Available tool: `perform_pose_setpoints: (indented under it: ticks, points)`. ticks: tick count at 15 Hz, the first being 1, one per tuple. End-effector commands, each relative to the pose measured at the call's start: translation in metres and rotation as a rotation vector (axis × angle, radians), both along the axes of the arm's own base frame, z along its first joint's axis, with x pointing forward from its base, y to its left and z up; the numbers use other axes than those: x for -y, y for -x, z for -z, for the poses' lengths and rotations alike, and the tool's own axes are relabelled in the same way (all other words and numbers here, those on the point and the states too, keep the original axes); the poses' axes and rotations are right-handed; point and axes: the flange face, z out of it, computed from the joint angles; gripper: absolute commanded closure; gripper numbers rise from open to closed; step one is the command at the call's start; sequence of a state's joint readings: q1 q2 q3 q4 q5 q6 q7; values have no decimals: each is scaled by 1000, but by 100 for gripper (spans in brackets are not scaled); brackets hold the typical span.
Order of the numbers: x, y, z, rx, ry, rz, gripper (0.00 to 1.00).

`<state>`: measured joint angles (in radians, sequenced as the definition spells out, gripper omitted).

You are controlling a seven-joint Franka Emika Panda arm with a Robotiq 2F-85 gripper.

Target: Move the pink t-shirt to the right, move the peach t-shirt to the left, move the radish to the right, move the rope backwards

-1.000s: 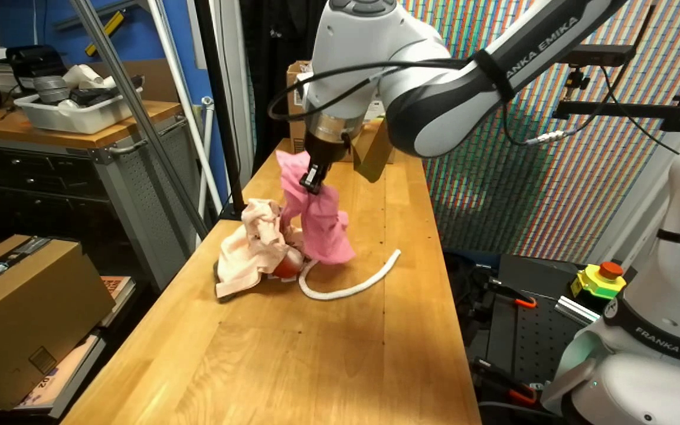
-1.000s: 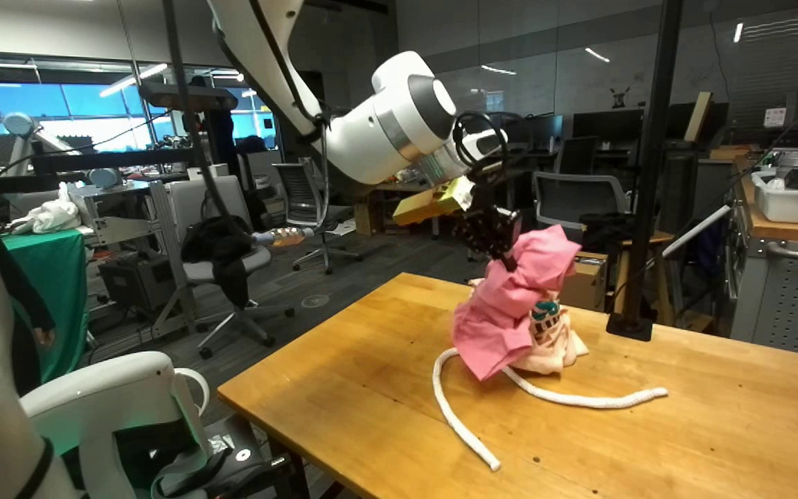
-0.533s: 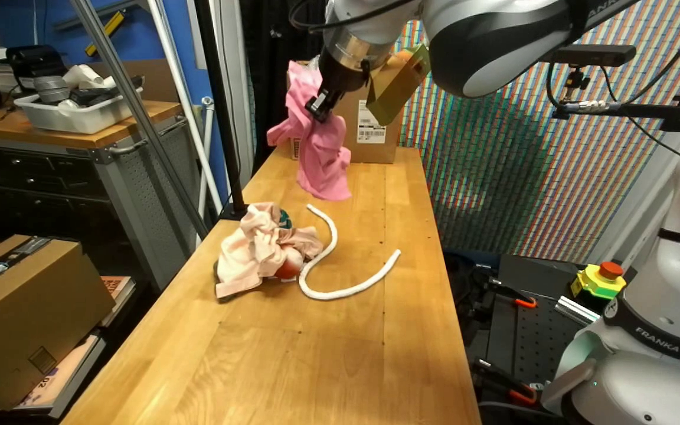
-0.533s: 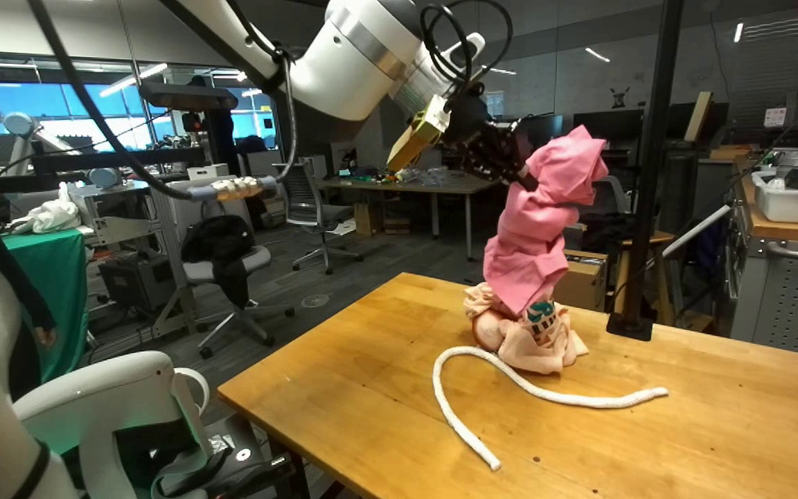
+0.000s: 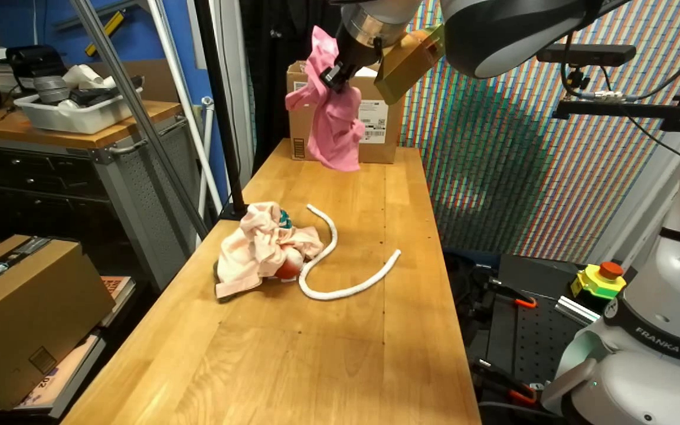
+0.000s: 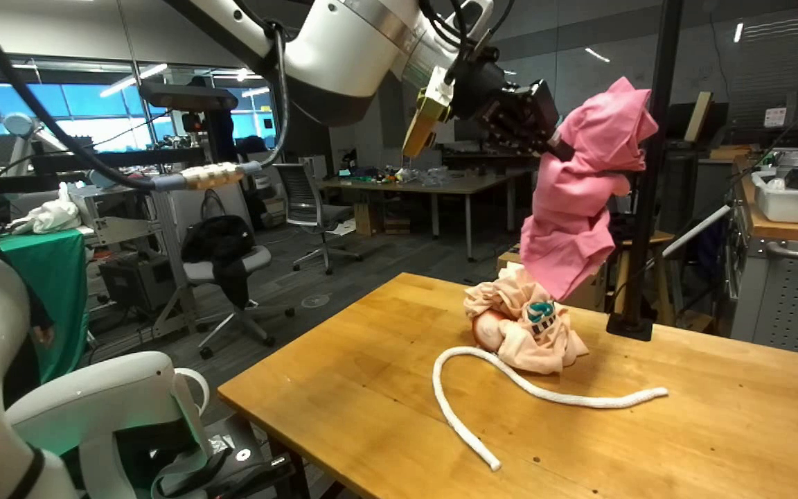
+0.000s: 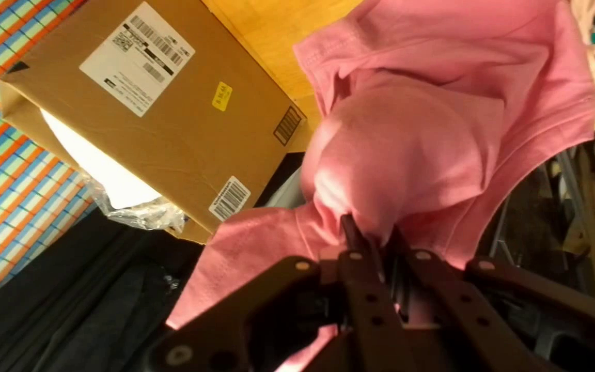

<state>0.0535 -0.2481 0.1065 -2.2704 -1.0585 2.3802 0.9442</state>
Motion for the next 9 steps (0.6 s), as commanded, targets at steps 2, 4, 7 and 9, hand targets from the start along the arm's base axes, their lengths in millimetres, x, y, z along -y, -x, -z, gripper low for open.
perform_pose_setpoints:
  ticks: [2, 4, 7, 9]
  points:
    - [52, 6, -22, 70, -1, 106, 94]
    - [81, 7, -27, 88, -34, 134, 93]
    - [129, 6, -33, 118, -89, 172, 93]
    - [163, 3, -33, 136, -130, 192, 93]
